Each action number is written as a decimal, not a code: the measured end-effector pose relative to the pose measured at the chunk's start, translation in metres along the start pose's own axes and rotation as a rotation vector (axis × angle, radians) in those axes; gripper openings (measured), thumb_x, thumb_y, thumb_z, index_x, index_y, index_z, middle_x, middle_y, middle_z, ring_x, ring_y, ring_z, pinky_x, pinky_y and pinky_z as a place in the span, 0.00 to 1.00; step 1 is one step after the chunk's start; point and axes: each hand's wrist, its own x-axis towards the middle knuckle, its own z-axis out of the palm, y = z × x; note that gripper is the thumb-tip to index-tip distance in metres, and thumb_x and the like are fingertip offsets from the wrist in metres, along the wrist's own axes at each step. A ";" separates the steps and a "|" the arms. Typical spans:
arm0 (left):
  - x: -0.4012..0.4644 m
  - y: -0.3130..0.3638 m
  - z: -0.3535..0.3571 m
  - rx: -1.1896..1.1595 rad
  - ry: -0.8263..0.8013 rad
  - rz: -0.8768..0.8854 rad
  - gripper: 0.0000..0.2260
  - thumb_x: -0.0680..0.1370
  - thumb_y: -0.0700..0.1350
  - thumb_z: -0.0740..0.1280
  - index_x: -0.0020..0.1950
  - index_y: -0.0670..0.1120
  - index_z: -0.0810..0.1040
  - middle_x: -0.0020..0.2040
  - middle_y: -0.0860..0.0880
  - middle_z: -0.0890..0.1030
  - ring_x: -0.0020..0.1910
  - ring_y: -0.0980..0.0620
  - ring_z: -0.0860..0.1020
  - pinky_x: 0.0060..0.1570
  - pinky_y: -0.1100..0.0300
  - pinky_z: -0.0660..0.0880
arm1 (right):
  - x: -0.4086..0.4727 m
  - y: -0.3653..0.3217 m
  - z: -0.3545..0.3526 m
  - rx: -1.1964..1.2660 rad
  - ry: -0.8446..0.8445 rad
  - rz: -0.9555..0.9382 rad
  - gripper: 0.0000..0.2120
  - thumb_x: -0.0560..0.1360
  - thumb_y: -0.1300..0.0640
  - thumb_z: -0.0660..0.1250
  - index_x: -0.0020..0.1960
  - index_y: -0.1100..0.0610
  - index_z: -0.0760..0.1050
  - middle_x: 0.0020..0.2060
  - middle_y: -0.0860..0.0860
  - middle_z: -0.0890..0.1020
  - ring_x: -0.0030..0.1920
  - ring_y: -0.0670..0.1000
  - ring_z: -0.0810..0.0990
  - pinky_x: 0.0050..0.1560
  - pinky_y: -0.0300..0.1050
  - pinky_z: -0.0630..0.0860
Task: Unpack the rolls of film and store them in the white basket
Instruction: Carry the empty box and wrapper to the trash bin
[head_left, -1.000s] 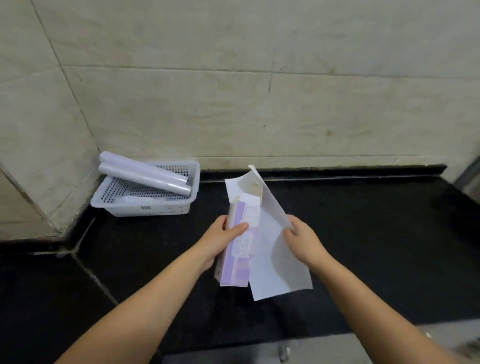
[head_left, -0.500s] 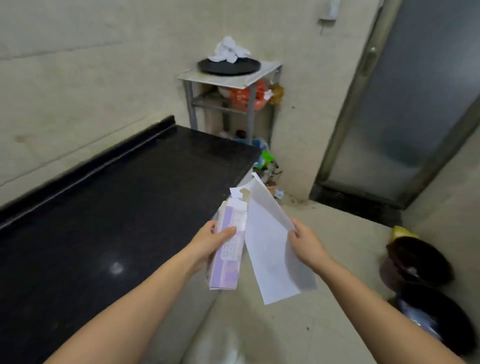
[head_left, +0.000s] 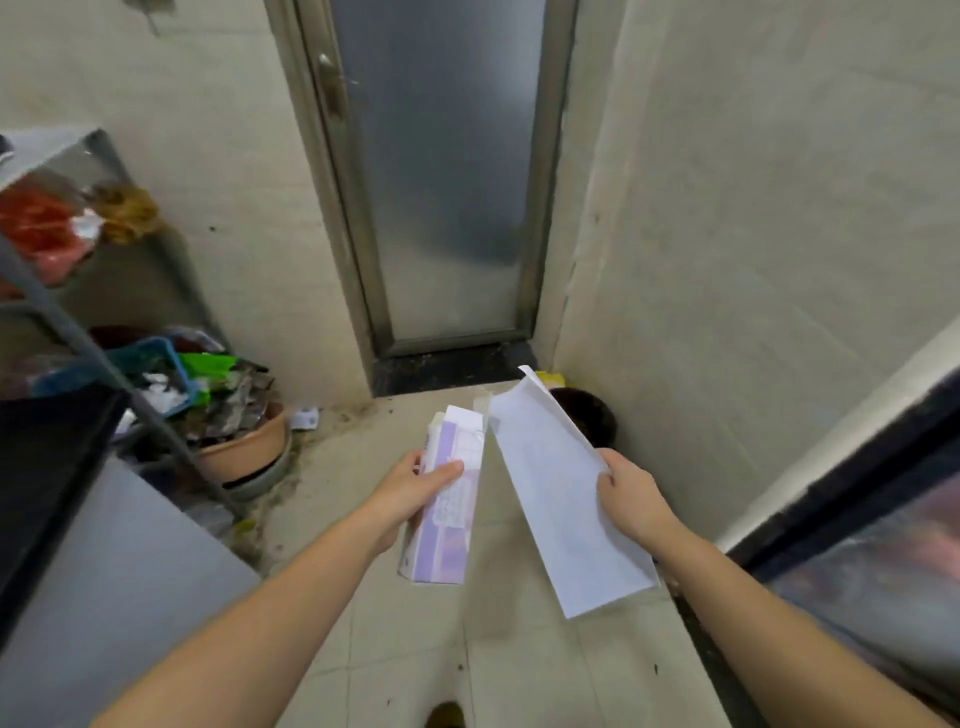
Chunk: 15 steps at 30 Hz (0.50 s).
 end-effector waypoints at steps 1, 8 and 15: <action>0.017 0.006 0.009 0.027 -0.024 -0.002 0.20 0.72 0.51 0.72 0.60 0.45 0.73 0.54 0.45 0.82 0.49 0.47 0.82 0.51 0.51 0.79 | 0.009 0.010 -0.007 0.011 0.024 0.029 0.19 0.78 0.65 0.51 0.65 0.57 0.71 0.58 0.57 0.79 0.49 0.51 0.73 0.49 0.41 0.67; 0.121 0.046 0.106 0.200 -0.200 -0.005 0.18 0.74 0.53 0.69 0.59 0.45 0.71 0.53 0.46 0.81 0.47 0.49 0.80 0.42 0.56 0.76 | 0.058 0.090 -0.063 0.104 0.184 0.347 0.22 0.79 0.61 0.48 0.68 0.48 0.68 0.61 0.55 0.77 0.52 0.55 0.74 0.52 0.45 0.68; 0.220 0.018 0.226 0.305 -0.247 -0.190 0.19 0.76 0.47 0.67 0.63 0.42 0.68 0.60 0.42 0.78 0.56 0.43 0.78 0.53 0.52 0.74 | 0.131 0.196 -0.097 0.049 0.093 0.504 0.31 0.77 0.68 0.50 0.75 0.46 0.57 0.65 0.56 0.73 0.54 0.59 0.77 0.47 0.44 0.73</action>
